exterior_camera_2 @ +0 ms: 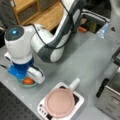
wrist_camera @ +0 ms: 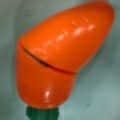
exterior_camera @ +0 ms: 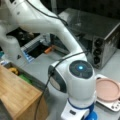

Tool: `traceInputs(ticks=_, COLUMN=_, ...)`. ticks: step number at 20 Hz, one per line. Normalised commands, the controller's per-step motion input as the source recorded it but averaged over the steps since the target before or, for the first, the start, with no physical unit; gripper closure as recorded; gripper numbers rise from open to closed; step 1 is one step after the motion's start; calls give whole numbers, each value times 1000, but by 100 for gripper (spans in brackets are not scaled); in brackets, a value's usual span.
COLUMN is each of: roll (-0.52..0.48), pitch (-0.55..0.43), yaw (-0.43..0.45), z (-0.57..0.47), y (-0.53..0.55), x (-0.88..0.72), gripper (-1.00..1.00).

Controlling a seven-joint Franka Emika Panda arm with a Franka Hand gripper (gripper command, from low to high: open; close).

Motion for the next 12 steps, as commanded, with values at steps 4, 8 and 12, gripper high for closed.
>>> traceInputs(ticks=4, roll=170, pitch=-190, yaw=45, z=-162, y=-113, x=-158, gripper=-100)
traceInputs(ticks=8, roll=205, pitch=-180, yaw=51, z=-134, y=-165, x=-134, gripper=-100)
traceInputs(ticks=12, roll=270, pitch=-169, yaw=44, z=-126, y=-152, x=-85, gripper=-100)
